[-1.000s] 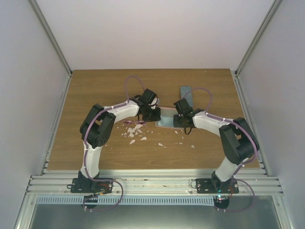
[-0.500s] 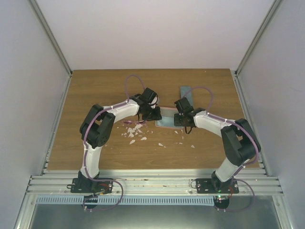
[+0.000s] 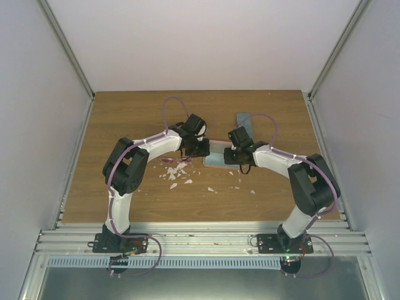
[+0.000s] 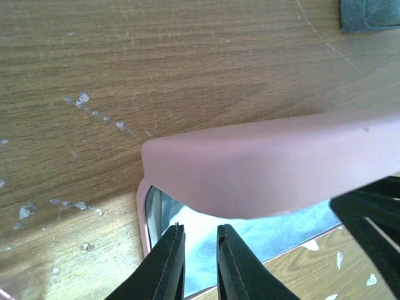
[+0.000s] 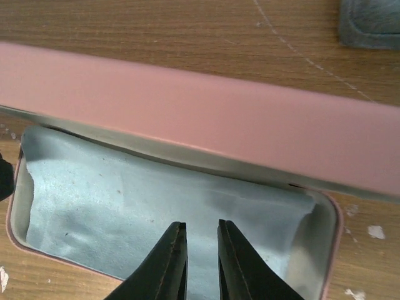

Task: Organize the sunglasses
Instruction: Place the glasses cleaning cloth in the sunglasses case.

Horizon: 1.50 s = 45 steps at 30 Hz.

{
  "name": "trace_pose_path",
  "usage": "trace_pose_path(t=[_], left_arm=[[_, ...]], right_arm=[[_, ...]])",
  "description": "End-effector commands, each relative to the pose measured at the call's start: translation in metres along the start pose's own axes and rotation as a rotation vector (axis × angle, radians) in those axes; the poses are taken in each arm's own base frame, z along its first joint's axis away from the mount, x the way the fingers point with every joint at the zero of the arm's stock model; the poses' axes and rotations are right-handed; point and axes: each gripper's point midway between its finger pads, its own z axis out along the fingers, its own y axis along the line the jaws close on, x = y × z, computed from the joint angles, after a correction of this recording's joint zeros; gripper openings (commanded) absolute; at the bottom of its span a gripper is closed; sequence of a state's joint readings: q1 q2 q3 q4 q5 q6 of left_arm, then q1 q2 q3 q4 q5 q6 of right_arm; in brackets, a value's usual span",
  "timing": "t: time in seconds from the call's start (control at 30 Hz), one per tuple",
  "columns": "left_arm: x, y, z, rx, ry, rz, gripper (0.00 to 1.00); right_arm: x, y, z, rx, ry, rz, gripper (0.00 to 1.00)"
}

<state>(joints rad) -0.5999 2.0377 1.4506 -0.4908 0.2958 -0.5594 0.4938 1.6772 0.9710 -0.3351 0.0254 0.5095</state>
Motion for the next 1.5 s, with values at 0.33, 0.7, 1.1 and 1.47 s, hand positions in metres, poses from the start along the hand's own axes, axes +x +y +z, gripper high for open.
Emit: trace_pose_path(t=[0.33,0.7,1.1,1.47], left_arm=[[0.005,-0.047,-0.004,0.185,0.019,0.073,0.15],[0.007,-0.016,0.030,0.023,0.054,-0.007,0.12],[0.001,0.022,0.035,-0.150,-0.019,-0.093,0.10],[0.003,0.014,0.025,-0.121,-0.015,-0.058,0.11]], right_arm=[[0.001,0.011,0.019,-0.073,0.018,0.007,0.15],[0.001,0.012,0.027,-0.080,0.006,0.011,0.15],[-0.003,-0.026,0.030,0.119,-0.064,0.053,0.15],[-0.006,-0.048,0.011,0.246,-0.088,0.066,0.23]])
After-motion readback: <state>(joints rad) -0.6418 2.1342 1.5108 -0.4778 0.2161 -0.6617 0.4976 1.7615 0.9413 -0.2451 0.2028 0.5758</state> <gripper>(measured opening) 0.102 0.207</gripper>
